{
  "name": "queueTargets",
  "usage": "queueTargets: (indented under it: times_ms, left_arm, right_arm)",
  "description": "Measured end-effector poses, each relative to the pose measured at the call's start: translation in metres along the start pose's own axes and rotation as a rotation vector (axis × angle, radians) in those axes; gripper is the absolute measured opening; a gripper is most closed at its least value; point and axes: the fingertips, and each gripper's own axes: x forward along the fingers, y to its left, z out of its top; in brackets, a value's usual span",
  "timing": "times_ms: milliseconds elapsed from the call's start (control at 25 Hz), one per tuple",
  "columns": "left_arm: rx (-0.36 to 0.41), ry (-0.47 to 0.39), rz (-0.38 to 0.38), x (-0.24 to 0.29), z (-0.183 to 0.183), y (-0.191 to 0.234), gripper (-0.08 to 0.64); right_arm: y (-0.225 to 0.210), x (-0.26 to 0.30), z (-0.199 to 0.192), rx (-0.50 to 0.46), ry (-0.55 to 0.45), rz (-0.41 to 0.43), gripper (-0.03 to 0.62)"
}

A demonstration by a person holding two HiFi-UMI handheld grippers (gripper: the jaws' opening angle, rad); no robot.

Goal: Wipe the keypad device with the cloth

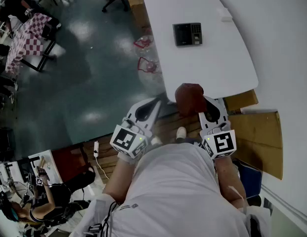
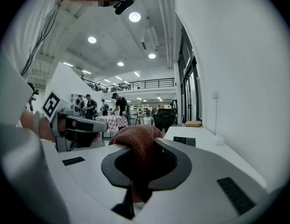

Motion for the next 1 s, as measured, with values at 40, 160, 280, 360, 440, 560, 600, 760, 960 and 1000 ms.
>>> queueTargets:
  times_ms: [40,160,280,360,440,560,600,760,960,1000]
  left_arm:
    - [0.005,0.004,0.003,0.004,0.0,-0.001,0.011]
    - [0.016,0.016,0.011,0.015,-0.002,-0.004,0.011]
    - [0.018,0.024,0.027,0.028,-0.003,-0.006,0.011]
    - [0.017,0.029,0.043,0.041,-0.002,-0.008,0.011]
    - [0.013,0.036,0.065,0.05,-0.003,-0.012,0.011]
    - [0.009,0.059,0.096,0.057,-0.007,-0.018,0.011]
    - [0.006,0.07,0.102,0.059,-0.01,-0.019,0.011]
    - [-0.008,0.12,0.108,0.066,-0.023,-0.017,0.011]
    - [-0.032,0.142,0.094,0.073,-0.027,0.003,0.011]
    - [-0.035,0.142,0.085,0.076,-0.026,0.008,0.011]
  right_arm:
    - [-0.005,0.0,-0.001,0.0,0.001,0.001,0.038]
    - [-0.016,0.001,-0.004,-0.002,0.001,0.006,0.037]
    - [-0.029,0.003,-0.007,0.004,0.002,0.026,0.037]
    - [-0.041,0.005,-0.009,0.017,0.002,0.048,0.038]
    - [-0.052,0.007,-0.013,0.035,0.006,0.076,0.038]
    - [-0.061,0.011,-0.021,0.071,0.02,0.111,0.038]
    - [-0.064,0.013,-0.024,0.079,0.026,0.116,0.038]
    - [-0.074,0.023,-0.032,0.11,0.04,0.112,0.038]
    - [-0.083,0.04,-0.041,0.172,0.08,0.08,0.038]
    - [-0.085,0.044,-0.041,0.177,0.086,0.068,0.038]
